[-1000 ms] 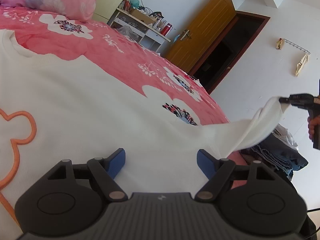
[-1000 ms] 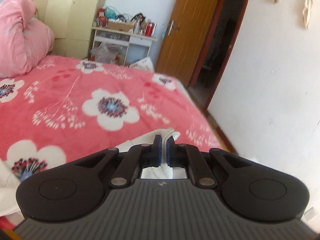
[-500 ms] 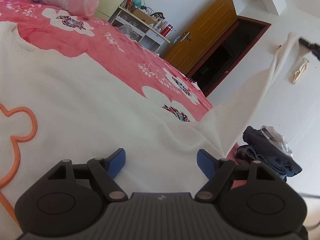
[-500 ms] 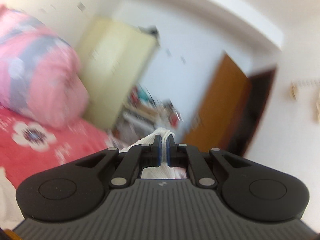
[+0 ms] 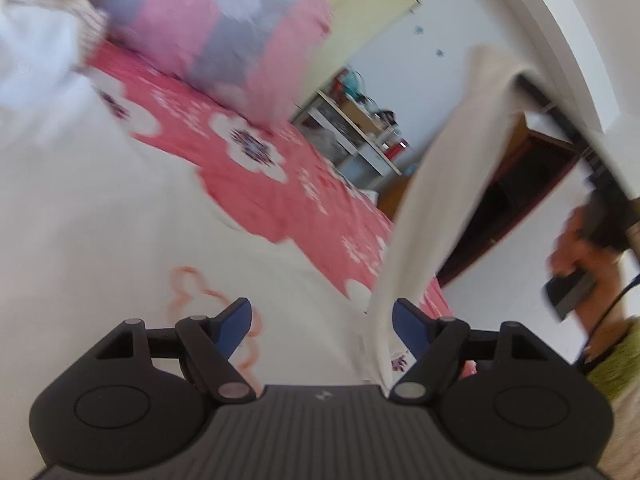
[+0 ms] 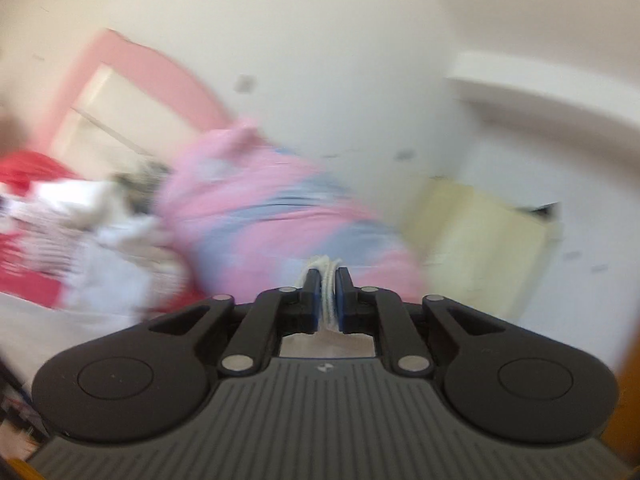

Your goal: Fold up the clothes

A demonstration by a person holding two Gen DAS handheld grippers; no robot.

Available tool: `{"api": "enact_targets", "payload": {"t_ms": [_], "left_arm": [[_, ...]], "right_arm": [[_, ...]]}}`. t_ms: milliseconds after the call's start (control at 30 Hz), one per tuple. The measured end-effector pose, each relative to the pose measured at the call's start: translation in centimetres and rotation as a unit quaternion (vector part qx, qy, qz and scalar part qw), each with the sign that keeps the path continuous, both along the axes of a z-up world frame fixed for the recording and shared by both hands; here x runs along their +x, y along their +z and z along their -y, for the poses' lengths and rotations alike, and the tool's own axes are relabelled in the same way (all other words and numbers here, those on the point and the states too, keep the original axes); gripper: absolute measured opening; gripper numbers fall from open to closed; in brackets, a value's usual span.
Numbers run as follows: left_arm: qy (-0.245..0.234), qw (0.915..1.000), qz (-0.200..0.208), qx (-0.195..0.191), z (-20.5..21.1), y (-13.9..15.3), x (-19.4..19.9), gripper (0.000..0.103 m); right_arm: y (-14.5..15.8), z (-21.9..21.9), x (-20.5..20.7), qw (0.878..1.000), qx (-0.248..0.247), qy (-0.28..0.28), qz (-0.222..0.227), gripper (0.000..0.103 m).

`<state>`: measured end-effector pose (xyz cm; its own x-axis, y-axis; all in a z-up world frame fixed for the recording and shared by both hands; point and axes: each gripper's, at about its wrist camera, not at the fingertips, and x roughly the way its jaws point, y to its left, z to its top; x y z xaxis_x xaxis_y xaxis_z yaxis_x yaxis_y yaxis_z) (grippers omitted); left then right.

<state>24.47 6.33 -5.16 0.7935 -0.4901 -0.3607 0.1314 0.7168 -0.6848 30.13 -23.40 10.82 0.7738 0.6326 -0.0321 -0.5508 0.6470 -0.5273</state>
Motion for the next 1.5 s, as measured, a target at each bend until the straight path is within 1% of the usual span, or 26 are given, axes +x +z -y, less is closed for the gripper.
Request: {"api": "enact_targets", "payload": {"t_ms": [33,100,200,267,300,367,433,500,533,567,700,767,833,867,967,1067,1100,1167,1200,1233,1267,1300,1333,1400,1433,1500], "left_arm": [[0.016,0.9999,0.001,-0.001,-1.6,0.7,-1.3,0.078],[0.041,0.9991,0.008,0.01,-4.0,2.2,-3.4,0.078],[0.067,0.9961,0.03,0.05,-6.5,5.1,-5.2,0.078],[0.072,0.9931,0.05,0.078,-7.3,7.2,-5.5,0.078],[0.074,0.9909,0.059,0.096,-7.6,8.2,-5.6,0.078],[0.078,0.9824,0.074,0.153,-7.4,10.3,-5.2,0.078],[0.083,0.9652,0.087,0.232,-6.3,11.9,-4.7,0.078],[0.076,0.9456,0.095,0.302,-4.9,12.5,-4.2,0.079],[0.067,0.9392,0.096,0.323,-4.2,12.3,-3.8,0.079],[0.057,0.9335,0.094,0.341,-3.7,11.9,-3.3,0.079],[0.016,0.9254,0.063,0.373,-2.0,7.3,-0.6,0.079],[0.002,0.9112,0.052,0.409,-1.0,4.5,0.9,0.078],[-0.02,0.8958,0.047,0.441,-0.1,2.1,2.2,0.077],[-0.032,0.8876,0.047,0.457,0.3,1.1,2.8,0.077],[-0.071,0.8559,0.068,0.508,1.3,-1.7,3.7,0.077],[-0.106,0.8211,0.094,0.553,2.6,-3.7,4.6,0.077],[-0.12,0.8121,0.101,0.562,3.1,-4.2,4.9,0.076],[-0.147,0.7987,0.114,0.572,3.9,-5.1,5.4,0.074],[-0.158,0.7951,0.114,0.574,4.2,-5.5,5.7,0.069],[-0.168,0.7924,0.113,0.575,4.5,-5.9,6.0,0.058],[-0.172,0.7946,0.107,0.572,4.7,-6.2,6.4,0.051],[-0.174,0.8029,0.1,0.561,4.7,-6.3,6.8,0.033],[-0.175,0.8155,0.093,0.544,4.6,-6.2,7.2,0.018],[-0.164,0.8442,0.084,0.504,4.2,-5.4,7.8,0.012],[-0.159,0.8622,0.079,0.474,3.7,-4.7,8.1,0.009],[-0.153,0.9055,0.058,0.391,2.2,-2.9,9.0,0.006]], "right_arm": [[-0.8,-1.9,-0.4,0.999,-0.008,0.024,-0.026,0.038],[-2.0,-4.3,-1.4,0.997,-0.016,0.043,-0.054,0.051],[-1.6,-4.1,-3.0,0.996,0.027,0.03,-0.081,0.055],[0.0,-1.2,-4.0,0.99,0.091,-0.012,-0.105,0.059],[0.7,0.8,-4.6,0.983,0.127,-0.038,-0.125,0.059],[1.4,5.9,-6.9,0.959,0.208,-0.082,-0.172,0.059],[0.6,9.9,-10.0,0.926,0.286,-0.116,-0.218,0.059],[-1.6,12.9,-12.7,0.892,0.33,-0.137,-0.275,0.059],[-3.4,13.4,-13.6,0.878,0.338,-0.142,-0.308,0.059],[-5.4,13.6,-14.4,0.863,0.344,-0.146,-0.34,0.059],[-14.4,11.1,-14.8,0.805,0.356,-0.132,-0.456,0.059],[-18.9,7.5,-12.6,0.777,0.362,-0.128,-0.499,0.058],[-21.6,5.8,-11.2,0.752,0.369,-0.119,-0.533,0.057],[-22.4,5.4,-10.4,0.747,0.37,-0.112,-0.541,0.057],[-23.0,4.7,-9.3,0.752,0.366,-0.095,-0.54,0.057],[-23.5,5.4,-7.9,0.748,0.38,-0.077,-0.539,0.058],[-23.7,5.6,-7.5,0.747,0.383,-0.072,-0.539,0.058],[-24.7,5.6,-7.0,0.752,0.376,-0.073,-0.537,0.057],[-25.4,5.5,-6.8,0.754,0.371,-0.075,-0.536,0.056],[-25.9,5.5,-6.9,0.757,0.37,-0.071,-0.534,0.056],[-25.9,5.5,-7.0,0.761,0.372,-0.063,-0.528,0.057],[-26.0,5.6,-7.1,0.761,0.377,-0.055,-0.526,0.057],[-26.1,5.8,-7.1,0.758,0.382,-0.052,-0.526,0.057],[-26.3,6.1,-7.1,0.752,0.392,-0.046,-0.527,0.057],[-26.4,6.3,-7.1,0.75,0.397,-0.042,-0.527,0.057],[-26.5,6.5,-7.1,0.746,0.404,-0.037,-0.528,0.057]]}}
